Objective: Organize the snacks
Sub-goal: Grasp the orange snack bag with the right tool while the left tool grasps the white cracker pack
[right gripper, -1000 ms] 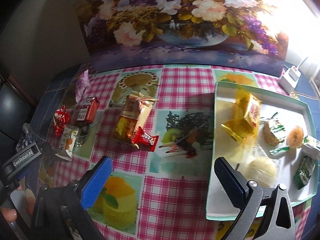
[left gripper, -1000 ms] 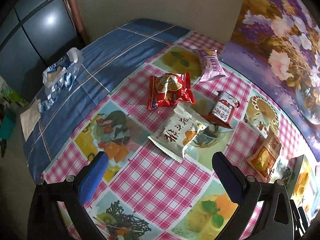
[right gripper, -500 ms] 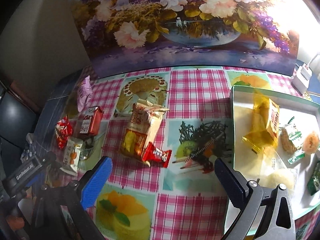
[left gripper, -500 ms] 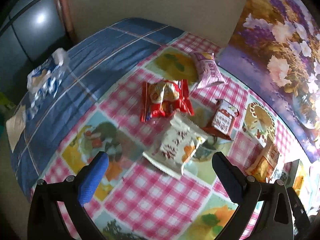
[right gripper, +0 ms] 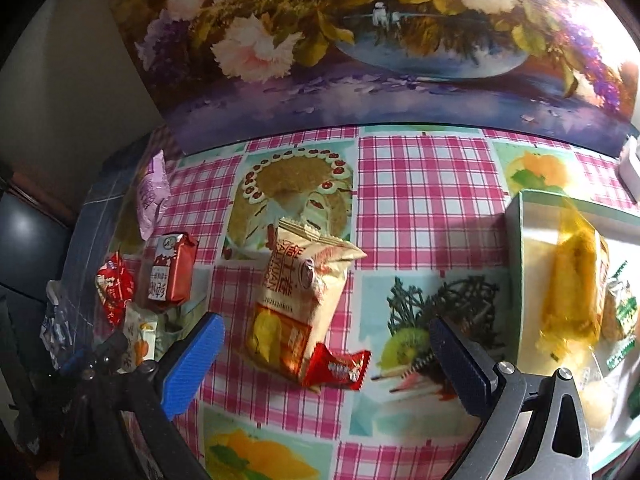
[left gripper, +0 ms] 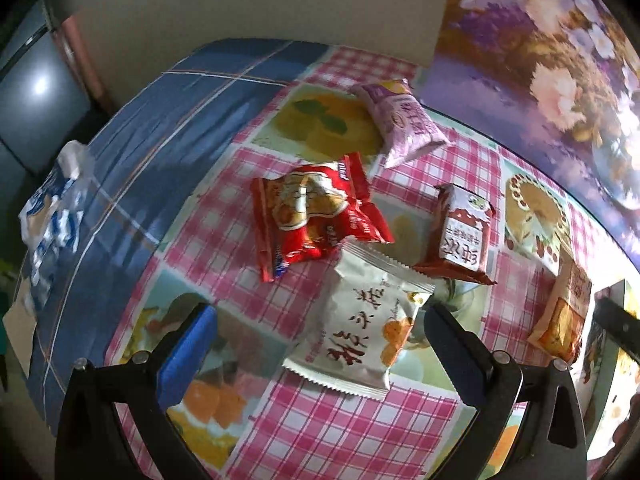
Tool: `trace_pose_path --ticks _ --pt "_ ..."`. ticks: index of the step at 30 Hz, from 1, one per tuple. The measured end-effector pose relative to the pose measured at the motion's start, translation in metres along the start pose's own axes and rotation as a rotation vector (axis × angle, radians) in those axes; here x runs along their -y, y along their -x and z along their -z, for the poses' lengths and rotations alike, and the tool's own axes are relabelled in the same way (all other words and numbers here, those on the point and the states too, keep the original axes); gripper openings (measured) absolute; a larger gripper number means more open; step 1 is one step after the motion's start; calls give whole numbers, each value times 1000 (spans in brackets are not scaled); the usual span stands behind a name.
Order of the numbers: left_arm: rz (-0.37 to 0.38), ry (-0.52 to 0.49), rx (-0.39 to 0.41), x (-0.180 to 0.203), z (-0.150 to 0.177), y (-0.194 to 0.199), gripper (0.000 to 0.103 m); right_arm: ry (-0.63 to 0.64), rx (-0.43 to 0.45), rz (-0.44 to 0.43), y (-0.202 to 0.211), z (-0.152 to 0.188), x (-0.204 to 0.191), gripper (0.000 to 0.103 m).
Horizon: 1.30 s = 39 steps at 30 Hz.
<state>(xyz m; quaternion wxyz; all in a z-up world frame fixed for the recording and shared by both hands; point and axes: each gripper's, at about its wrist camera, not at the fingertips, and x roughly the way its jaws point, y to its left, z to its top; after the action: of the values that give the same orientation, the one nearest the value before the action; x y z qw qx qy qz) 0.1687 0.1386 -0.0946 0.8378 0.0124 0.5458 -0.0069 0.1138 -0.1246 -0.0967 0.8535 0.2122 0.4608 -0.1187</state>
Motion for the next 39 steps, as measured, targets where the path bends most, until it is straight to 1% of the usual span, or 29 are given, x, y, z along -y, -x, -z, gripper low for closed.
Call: trace_pose_path --ticks 5,11,12,13,14,15,16,17,18,19,21,22,23,24,27,30,35,39 --pt "19 -51 -5 13 -2 -8 103 35 -40 24 -19 -4 -11 103" --pt "4 -104 -8 25 -2 -17 103 76 -76 69 -41 -3 -23 102" --pt "-3 -111 -8 27 -2 -18 103 81 -78 74 -43 -3 -24 100" --pt "-10 -120 -6 29 -2 -19 103 86 -78 78 -45 -2 -26 95" --pt "-13 -124 -5 30 -2 -19 102 93 -77 84 -46 -2 -28 92" --pt "-15 -126 -3 31 -2 -20 101 98 -78 89 -47 -2 -30 89" --pt "-16 -127 -2 32 0 -18 99 100 -79 89 -47 -1 -31 83" --pt "-16 -127 -4 33 0 -19 91 101 -77 87 -48 -1 -33 80" --pt "-18 -125 -7 34 0 -20 77 107 -70 87 -47 -1 -34 72" --pt "-20 -120 -14 34 2 -19 71 113 -66 82 -46 -1 -35 63" --pt "-10 -109 -22 33 3 -20 57 108 -66 63 -44 -1 -35 56" --pt "-18 -107 -20 33 4 -20 54 105 -68 56 -44 -1 -36 52" --pt "-20 -105 -16 33 5 -19 54 103 -67 53 -43 0 -34 50" --pt "-12 -99 -16 33 5 -17 53 103 -63 52 -42 0 -34 45" --pt "2 -84 -9 31 7 -12 53 101 -58 33 -37 1 -34 41" --pt "3 -77 7 29 6 0 53 108 -47 21 -30 3 -33 40" --pt "18 -36 31 26 9 25 53 87 -31 -35 -8 5 -33 40" --pt "21 -19 55 30 11 46 53 84 18 -66 16 10 -30 40"
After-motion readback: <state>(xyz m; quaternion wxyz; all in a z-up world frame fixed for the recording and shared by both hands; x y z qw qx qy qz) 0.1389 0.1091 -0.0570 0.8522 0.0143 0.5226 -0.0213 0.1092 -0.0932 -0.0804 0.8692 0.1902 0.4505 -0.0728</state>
